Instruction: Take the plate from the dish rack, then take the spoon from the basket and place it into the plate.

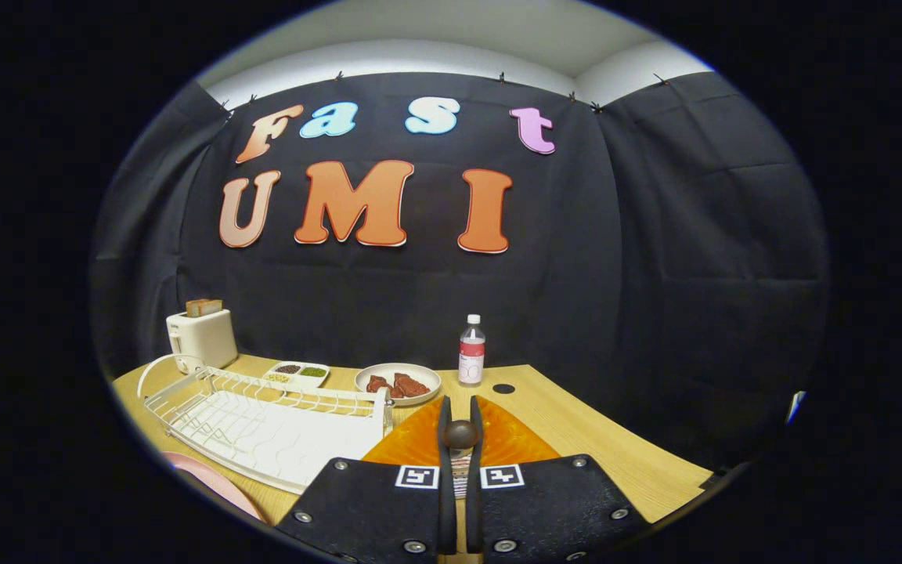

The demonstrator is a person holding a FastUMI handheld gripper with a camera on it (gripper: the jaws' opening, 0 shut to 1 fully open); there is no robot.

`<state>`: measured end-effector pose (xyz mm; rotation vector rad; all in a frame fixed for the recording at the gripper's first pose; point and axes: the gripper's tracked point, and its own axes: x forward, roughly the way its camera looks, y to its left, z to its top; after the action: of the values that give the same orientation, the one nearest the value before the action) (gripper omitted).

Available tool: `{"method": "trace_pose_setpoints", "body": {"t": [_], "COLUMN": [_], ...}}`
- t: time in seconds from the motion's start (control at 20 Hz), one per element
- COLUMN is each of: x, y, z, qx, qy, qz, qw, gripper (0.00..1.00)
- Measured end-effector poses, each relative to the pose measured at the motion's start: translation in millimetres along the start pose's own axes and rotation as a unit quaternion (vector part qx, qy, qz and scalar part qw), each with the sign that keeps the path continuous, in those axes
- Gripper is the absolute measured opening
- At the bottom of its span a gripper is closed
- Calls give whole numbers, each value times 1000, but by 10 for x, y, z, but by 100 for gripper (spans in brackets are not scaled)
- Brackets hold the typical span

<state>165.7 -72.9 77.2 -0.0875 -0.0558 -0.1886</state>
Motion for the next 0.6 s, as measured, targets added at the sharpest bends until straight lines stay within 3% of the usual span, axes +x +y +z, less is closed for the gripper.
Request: {"method": "trace_pose_setpoints", "body": {"t": [0.3,0.6], "x": [-559,-1090], "y": [318,900], "z": [107,-106], "qx": [17,53], "qy": [-4,16], "qz": [31,81], "qw": [999,995], "gripper": [5,5]}}
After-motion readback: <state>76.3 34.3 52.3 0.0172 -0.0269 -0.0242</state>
